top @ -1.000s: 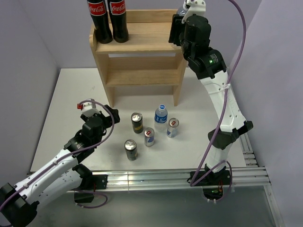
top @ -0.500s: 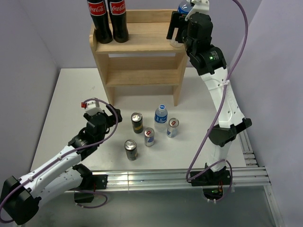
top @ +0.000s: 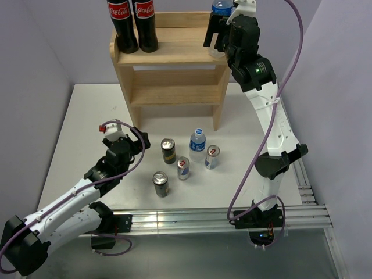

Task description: Place and organize the beverage onto the shelf

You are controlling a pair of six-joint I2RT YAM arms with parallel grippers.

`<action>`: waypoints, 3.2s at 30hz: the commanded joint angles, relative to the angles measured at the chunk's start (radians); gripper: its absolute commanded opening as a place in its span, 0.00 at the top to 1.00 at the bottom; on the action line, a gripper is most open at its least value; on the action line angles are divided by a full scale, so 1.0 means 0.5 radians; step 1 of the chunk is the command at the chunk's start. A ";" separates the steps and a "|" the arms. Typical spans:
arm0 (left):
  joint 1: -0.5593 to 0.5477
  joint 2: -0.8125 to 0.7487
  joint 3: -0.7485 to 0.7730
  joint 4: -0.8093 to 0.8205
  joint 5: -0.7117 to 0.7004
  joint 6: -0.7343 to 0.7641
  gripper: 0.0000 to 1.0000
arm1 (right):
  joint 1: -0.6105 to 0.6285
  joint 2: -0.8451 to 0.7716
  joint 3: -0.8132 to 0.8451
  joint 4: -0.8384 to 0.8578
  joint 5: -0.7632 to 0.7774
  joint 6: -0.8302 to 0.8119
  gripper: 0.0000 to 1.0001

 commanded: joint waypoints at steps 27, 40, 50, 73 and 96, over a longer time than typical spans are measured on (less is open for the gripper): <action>-0.006 -0.162 0.059 -0.091 -0.050 -0.009 0.01 | 0.509 -0.958 -1.229 0.144 0.158 0.088 0.00; -0.009 -0.156 -0.012 -0.057 0.014 -0.049 0.01 | 0.918 -1.692 -3.022 0.816 0.015 0.643 0.00; -0.012 -0.177 -0.027 -0.023 0.011 -0.052 0.01 | 0.918 -1.404 -3.102 0.982 0.040 0.658 0.00; -0.012 -0.103 -0.064 0.050 0.035 -0.034 0.01 | 0.918 -1.097 -3.154 0.976 0.248 0.714 0.00; -0.012 -0.021 -0.094 0.099 0.014 -0.012 0.01 | 0.878 -0.680 -3.197 1.286 0.273 0.710 0.00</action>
